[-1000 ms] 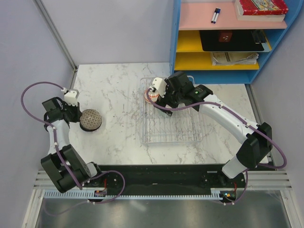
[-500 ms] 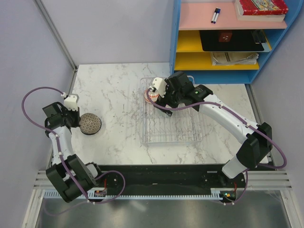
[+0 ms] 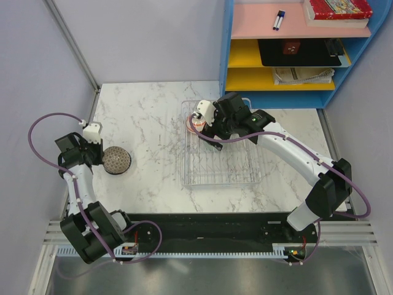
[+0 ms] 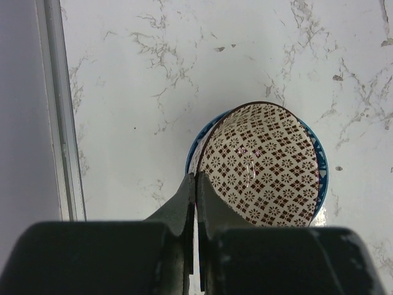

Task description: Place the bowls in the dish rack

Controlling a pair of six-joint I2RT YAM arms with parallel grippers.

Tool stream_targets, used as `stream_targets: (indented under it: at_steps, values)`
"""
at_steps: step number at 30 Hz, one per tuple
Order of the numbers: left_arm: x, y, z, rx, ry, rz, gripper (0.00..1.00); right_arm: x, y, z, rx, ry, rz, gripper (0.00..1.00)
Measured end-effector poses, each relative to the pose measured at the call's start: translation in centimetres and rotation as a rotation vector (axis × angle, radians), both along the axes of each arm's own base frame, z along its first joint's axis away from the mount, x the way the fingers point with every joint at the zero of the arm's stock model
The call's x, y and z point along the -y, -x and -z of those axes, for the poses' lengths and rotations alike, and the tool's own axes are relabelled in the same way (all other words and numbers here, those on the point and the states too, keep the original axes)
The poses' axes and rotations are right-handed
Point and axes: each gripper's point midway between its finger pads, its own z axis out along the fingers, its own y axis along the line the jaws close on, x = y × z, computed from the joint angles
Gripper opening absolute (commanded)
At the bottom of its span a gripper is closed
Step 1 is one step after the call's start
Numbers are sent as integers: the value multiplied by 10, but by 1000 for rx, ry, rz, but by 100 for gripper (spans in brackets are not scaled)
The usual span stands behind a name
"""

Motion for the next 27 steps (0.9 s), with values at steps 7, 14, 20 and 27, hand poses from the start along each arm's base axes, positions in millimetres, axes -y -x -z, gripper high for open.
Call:
stream_targets:
  at_steps: [7, 14, 20, 27]
  values:
    - [-4, 1, 4, -17, -8, -14, 20, 0, 0, 0, 0, 0, -1, 98]
    - [-5, 0, 3, -13, -13, -16, 21, 0, 0, 0, 0, 0, -1, 98]
    - [-6, 0, 5, -20, -15, -17, 33, 0, 0, 0, 0, 0, -1, 98]
    - [-8, 6, 34, -91, -10, -15, 43, -1, 0, 0, 0, 0, -2, 98]
